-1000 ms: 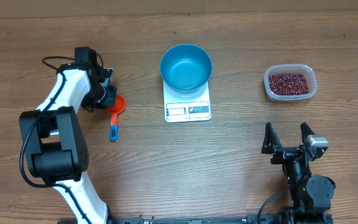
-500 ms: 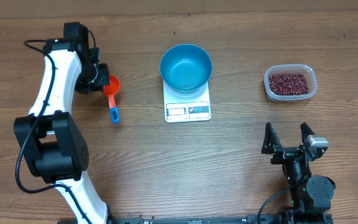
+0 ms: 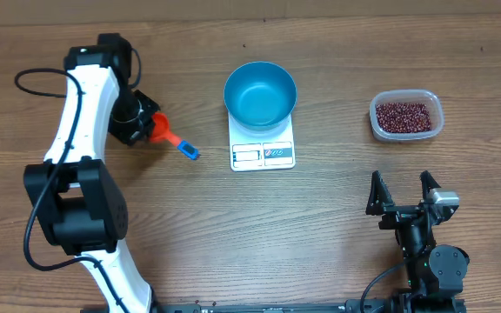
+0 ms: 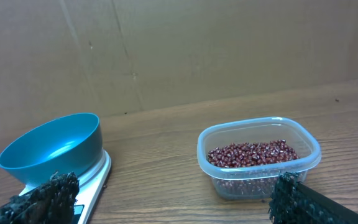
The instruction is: Scoop item into bowl and weigh 150g on scale
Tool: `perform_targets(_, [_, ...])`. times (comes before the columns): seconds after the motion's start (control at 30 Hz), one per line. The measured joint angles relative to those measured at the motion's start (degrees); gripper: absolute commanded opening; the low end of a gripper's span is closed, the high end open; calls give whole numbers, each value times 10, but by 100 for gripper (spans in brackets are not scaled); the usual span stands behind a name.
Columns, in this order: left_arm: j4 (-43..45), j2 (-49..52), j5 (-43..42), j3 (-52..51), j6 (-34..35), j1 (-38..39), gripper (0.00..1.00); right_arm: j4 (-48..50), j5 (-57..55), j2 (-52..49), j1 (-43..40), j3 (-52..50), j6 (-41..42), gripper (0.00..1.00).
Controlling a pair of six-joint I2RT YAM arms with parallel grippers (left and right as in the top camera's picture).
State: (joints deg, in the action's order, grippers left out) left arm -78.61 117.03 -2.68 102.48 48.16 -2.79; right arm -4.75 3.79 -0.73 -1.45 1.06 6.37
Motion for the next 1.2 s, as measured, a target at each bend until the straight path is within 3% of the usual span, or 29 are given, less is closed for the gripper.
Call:
perform_targets(0.4, [-42, 0, 56, 0, 117, 102, 4, 0, 0, 0, 0, 0, 0, 100])
perform_targets(0.73, [-41, -30, 84, 0, 146, 189, 4, 0, 0, 0, 0, 0, 0, 100])
perform_targets(0.93, [-41, -115, 90, 3, 179, 205, 4, 0, 0, 0, 0, 0, 0, 100])
perform_targets(1.2, [-48, -129, 87, 4, 192, 218, 4, 21, 21, 0, 0, 0, 0, 100])
